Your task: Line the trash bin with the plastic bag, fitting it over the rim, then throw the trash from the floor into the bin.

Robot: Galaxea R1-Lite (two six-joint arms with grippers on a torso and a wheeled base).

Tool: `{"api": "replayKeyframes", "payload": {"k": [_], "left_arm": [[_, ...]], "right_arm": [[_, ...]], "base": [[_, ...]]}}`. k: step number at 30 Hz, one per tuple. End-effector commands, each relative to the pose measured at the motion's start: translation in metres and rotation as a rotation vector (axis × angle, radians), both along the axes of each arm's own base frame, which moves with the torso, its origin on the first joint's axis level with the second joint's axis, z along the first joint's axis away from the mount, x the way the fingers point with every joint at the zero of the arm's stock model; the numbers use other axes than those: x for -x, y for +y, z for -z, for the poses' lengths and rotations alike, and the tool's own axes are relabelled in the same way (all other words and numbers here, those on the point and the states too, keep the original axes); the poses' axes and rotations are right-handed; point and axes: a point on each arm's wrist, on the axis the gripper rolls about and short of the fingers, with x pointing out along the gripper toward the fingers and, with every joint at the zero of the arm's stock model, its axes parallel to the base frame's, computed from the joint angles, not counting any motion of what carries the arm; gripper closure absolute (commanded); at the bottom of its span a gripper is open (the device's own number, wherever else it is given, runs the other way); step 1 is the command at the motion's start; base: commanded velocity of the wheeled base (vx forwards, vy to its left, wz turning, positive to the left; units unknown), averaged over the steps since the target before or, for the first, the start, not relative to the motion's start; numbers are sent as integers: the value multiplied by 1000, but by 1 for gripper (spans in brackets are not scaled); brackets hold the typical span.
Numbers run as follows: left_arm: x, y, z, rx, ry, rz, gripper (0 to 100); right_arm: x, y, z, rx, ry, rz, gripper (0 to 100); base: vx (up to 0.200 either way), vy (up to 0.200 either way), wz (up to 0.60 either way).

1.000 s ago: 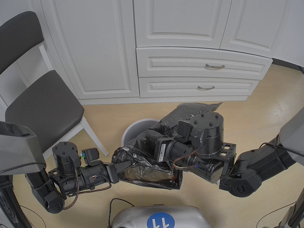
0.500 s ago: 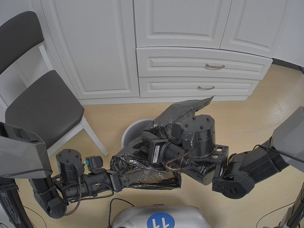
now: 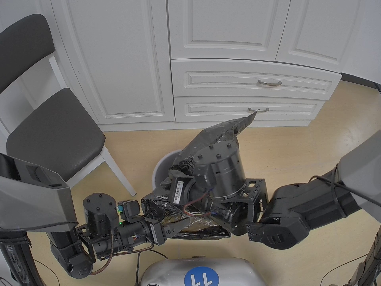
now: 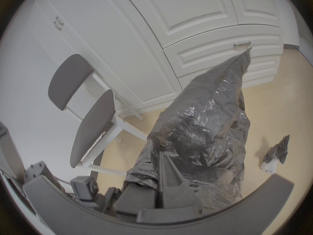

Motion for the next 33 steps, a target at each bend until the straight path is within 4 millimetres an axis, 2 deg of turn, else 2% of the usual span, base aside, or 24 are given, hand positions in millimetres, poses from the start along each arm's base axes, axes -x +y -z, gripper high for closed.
{"api": "replayKeyframes", "payload": {"k": [1,6,14,22,27,28,33], "left_arm": [[-2,-18,7,-3,0,-27,0],[-8,-25,2,64,22,-92,0],[-5,-22,-1,93,49,-110,0],[-7,-24,-3,112,47,-113,0],[-7,-25,-1,109,53,-112,0],[-7,-24,-1,106,54,-112,0],[-6,-24,-2,109,50,-112,0]], "right_arm": [[-2,19,-2,-26,27,40,100],[-4,30,0,-31,59,86,100],[-10,38,9,-41,72,108,100],[-14,44,2,-124,82,130,100],[-14,36,-6,-94,101,144,100],[-13,30,-13,-81,106,147,100],[-17,12,-23,-33,81,157,100]], "base": [[0,0,0],[0,0,0],[0,0,0],[0,0,0],[0,0,0],[0,0,0],[0,0,0]]}}
